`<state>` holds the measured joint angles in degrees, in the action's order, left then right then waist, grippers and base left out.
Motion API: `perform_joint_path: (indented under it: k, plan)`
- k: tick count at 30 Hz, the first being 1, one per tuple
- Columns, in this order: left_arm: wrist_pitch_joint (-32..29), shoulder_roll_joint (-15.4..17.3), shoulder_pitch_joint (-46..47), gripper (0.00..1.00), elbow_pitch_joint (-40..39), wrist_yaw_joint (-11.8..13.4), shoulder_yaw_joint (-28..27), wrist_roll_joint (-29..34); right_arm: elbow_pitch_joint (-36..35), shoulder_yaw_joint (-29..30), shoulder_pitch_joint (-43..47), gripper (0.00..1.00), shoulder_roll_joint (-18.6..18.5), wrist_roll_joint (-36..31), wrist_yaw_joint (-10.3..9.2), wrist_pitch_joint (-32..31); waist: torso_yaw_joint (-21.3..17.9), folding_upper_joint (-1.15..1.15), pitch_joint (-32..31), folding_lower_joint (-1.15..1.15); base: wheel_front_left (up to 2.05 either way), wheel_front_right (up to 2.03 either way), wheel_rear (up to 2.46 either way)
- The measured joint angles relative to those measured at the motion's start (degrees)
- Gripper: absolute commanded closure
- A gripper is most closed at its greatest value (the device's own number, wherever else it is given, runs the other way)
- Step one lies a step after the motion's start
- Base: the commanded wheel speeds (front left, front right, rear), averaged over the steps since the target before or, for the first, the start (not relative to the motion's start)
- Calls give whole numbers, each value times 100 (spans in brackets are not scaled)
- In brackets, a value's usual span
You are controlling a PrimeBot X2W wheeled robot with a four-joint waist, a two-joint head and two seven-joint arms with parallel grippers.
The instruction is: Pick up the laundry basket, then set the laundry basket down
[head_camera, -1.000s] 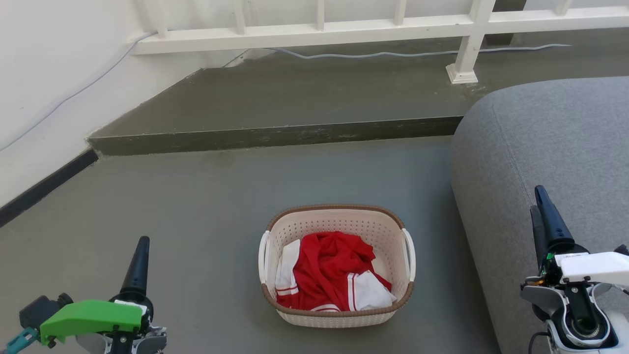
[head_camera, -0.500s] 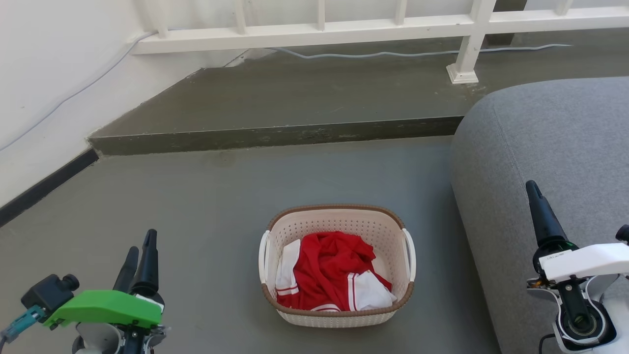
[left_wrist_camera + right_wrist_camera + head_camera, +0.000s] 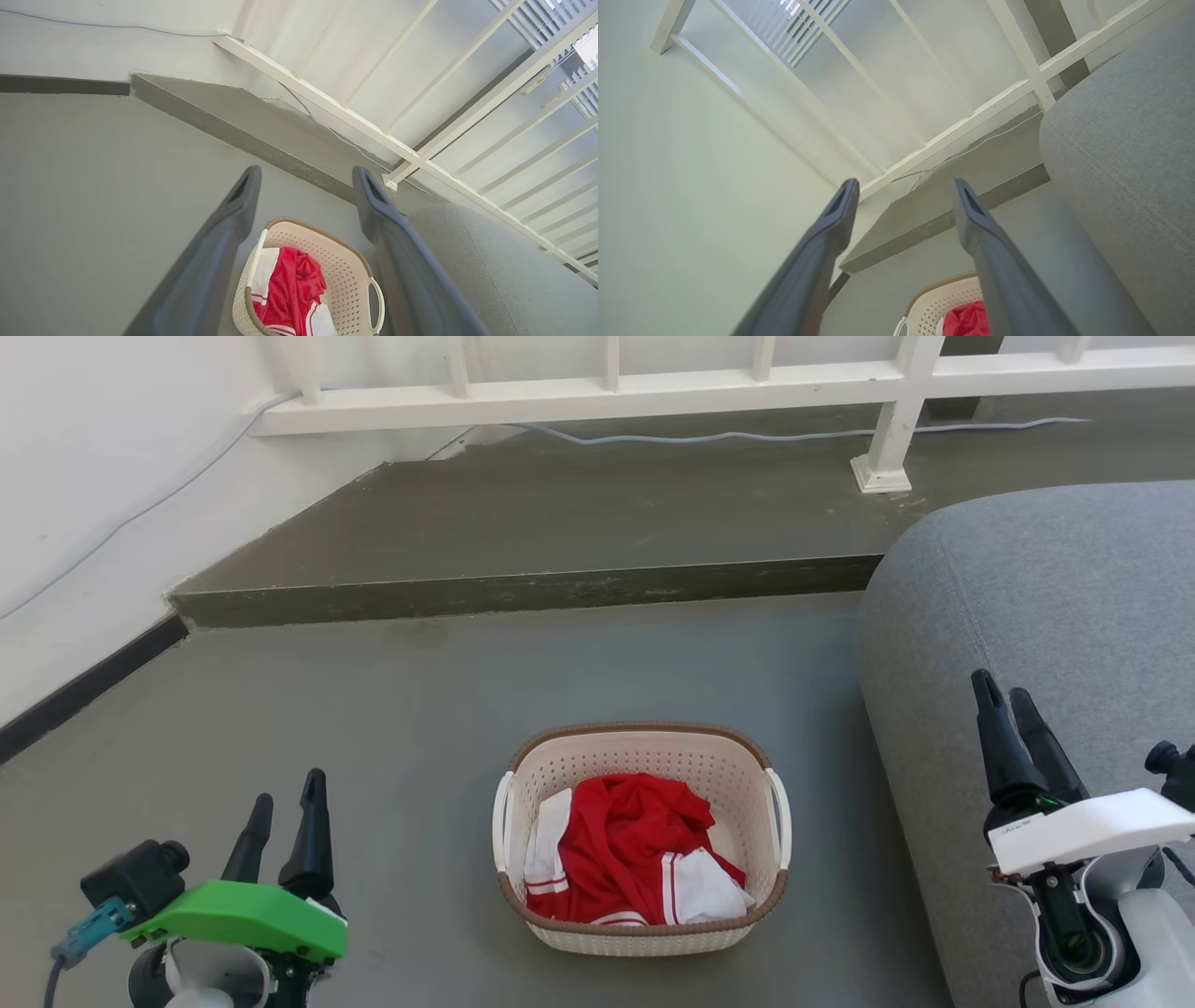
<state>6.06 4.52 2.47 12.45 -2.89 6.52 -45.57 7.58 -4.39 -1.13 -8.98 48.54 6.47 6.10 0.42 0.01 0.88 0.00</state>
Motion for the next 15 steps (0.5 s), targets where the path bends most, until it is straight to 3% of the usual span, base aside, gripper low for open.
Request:
perform_joint_path:
  k: [15]
  plan:
    - [313, -37, 97, 0, -125, 90, 197, 1198, -71, -120, 0, 0, 12, -1232, -59, 304, 11, 0, 17, 0, 0, 0, 0]
